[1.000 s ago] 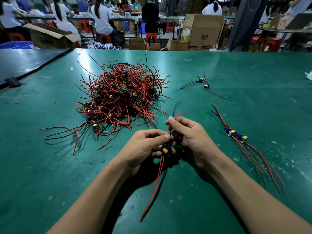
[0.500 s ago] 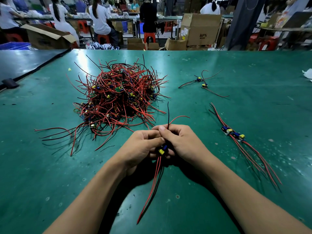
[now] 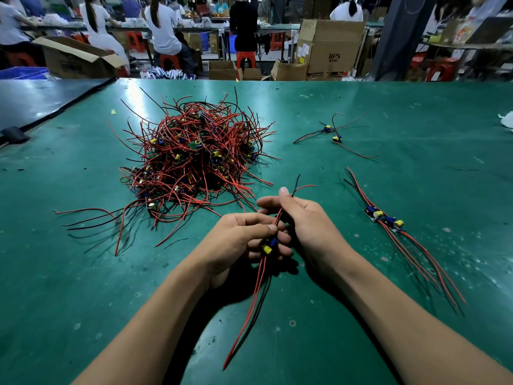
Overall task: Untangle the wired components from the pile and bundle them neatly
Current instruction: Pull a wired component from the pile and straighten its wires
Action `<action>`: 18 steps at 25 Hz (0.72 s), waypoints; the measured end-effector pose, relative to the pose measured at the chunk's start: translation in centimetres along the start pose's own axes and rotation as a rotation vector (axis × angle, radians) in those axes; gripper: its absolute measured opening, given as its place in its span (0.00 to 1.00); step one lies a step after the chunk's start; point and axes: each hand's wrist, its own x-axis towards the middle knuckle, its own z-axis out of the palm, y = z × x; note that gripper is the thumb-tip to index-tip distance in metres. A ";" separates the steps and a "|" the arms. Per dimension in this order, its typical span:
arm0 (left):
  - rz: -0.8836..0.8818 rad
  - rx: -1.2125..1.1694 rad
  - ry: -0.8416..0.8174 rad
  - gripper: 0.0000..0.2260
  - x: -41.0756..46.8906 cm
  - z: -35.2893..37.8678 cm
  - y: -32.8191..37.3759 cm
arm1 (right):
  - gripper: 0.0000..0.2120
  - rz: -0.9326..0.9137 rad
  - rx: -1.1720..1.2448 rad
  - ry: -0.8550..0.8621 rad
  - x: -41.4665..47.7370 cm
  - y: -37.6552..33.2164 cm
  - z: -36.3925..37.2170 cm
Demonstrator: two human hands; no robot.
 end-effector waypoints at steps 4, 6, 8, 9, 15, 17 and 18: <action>0.030 0.009 0.058 0.06 0.0 0.7 -0.4 | 0.19 0.025 -0.006 -0.109 -0.1 0.2 -0.2; 0.058 0.006 0.106 0.07 0.1 0.8 -0.7 | 0.17 0.025 -0.046 -0.160 -0.3 0.3 -0.3; 0.080 0.036 0.129 0.07 0.1 0.7 -0.7 | 0.15 0.021 -0.075 -0.190 -0.5 0.3 -0.4; 0.084 0.041 0.123 0.07 0.0 0.7 -0.7 | 0.14 0.023 -0.075 -0.187 -0.5 0.3 -0.4; 0.065 0.026 0.108 0.05 0.1 0.8 -0.6 | 0.14 -0.125 -0.288 -0.053 0.1 0.3 -0.9; 0.054 0.034 0.096 0.05 0.1 0.8 -0.4 | 0.12 -0.265 -0.569 0.086 0.5 0.1 -1.5; 0.049 0.041 0.091 0.05 0.1 0.8 -0.3 | 0.12 -0.312 -0.632 0.138 0.7 0.2 -1.7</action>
